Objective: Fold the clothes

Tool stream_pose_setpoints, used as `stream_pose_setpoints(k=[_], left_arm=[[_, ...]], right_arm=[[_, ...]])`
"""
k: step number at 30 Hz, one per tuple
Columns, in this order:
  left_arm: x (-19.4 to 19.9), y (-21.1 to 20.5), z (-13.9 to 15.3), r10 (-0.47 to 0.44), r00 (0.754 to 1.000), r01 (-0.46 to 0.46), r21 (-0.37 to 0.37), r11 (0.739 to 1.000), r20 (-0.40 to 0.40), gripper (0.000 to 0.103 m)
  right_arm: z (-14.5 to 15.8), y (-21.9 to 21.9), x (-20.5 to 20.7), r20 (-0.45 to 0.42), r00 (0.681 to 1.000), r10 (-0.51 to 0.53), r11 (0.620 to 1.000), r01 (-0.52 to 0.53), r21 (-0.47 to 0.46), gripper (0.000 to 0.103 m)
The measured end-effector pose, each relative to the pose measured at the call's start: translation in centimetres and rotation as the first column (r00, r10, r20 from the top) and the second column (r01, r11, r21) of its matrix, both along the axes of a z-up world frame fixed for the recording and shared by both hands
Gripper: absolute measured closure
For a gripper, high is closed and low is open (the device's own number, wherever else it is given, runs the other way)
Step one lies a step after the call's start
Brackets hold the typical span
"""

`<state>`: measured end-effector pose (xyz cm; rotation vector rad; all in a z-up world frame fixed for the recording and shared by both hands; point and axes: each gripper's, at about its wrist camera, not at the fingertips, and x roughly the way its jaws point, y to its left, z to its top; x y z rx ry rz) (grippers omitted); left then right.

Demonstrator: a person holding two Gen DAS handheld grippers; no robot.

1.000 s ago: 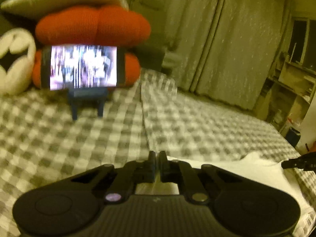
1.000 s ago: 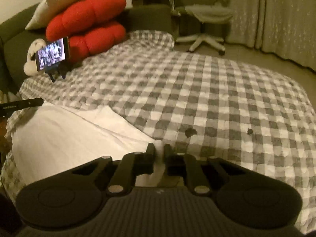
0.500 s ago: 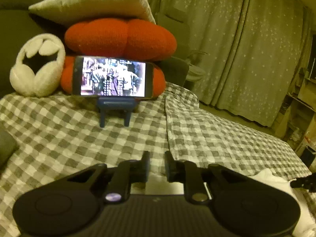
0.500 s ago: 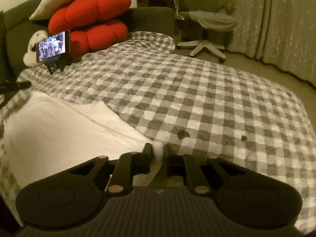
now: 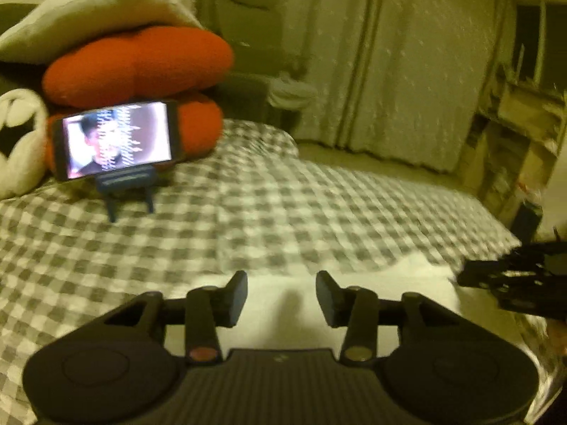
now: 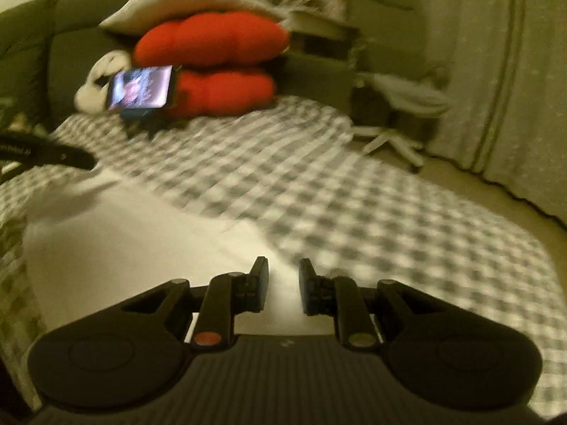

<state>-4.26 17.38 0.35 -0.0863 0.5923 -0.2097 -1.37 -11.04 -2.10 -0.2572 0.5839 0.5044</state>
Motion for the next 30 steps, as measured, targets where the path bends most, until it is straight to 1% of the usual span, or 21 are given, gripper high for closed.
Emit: stream_pose_setpoints(k=[4, 6, 8, 10, 13, 17, 19, 24, 26, 27, 30], left_arm=[[0.5, -2.0, -1.4, -0.015, 0.997, 0.022, 0.09, 0.996, -0.077, 0.057], [0.7, -2.4, -2.1, -0.012, 0.994, 0.024, 0.111, 0.994, -0.109, 0.057], [0.7, -2.3, -1.9, -0.002, 0.993, 0.014, 0.098, 0.995, -0.115, 0.057], [1.1, -3.1, -1.6, 0.005, 0.991, 0.006, 0.083, 0.997, -0.133, 0.057], [1.7, -4.2, -1.0, 0.016, 0.987, -0.006, 0.061, 0.998, -0.161, 0.057], [2.5, -5.7, -0.3, 0.029, 0.98, -0.024, 0.031, 0.999, -0.198, 0.056], [3.0, -6.5, 0.1, 0.036, 0.976, -0.033, 0.017, 0.999, -0.216, 0.056], [4.1, -8.4, 0.9, 0.048, 0.964, -0.056, -0.021, 0.998, -0.263, 0.056], [5.3, -9.4, 0.9, 0.043, 0.957, -0.061, -0.053, 0.997, -0.287, 0.056], [5.8, -9.9, 0.8, 0.052, 0.954, -0.072, -0.057, 0.996, -0.294, 0.057], [6.7, -11.0, -0.1, 0.063, 0.953, -0.091, -0.083, 0.992, -0.296, 0.057]], right_arm=[[-1.1, -0.1, 1.7, -0.022, 0.998, -0.054, 0.998, 0.054, -0.03, 0.085], [-0.9, -0.8, 2.4, -0.036, 0.994, -0.102, 0.995, 0.101, -0.026, 0.079], [-0.8, -1.4, 2.6, -0.053, 0.99, -0.129, 0.992, 0.128, -0.011, 0.071], [-0.7, -1.6, 2.5, -0.055, 0.988, -0.146, 0.989, 0.146, 0.001, 0.071], [-0.2, -1.2, 1.7, 0.009, 0.988, -0.157, 0.988, 0.157, -0.009, 0.071], [0.5, -1.0, 1.0, 0.015, 0.993, -0.113, 0.992, 0.112, 0.058, 0.071], [0.5, -0.6, 0.6, 0.015, 0.996, -0.089, 0.995, 0.088, 0.052, 0.071], [-0.5, 0.3, 0.3, -0.02, 0.998, -0.055, 0.998, 0.055, 0.018, 0.071], [-0.7, 0.6, 0.3, -0.026, 0.999, -0.044, 0.999, 0.044, 0.013, 0.071], [-0.7, 0.7, 0.3, -0.026, 0.999, -0.042, 0.999, 0.043, 0.015, 0.071], [-0.9, 0.6, 0.5, -0.036, 0.998, -0.048, 0.999, 0.049, 0.016, 0.071]])
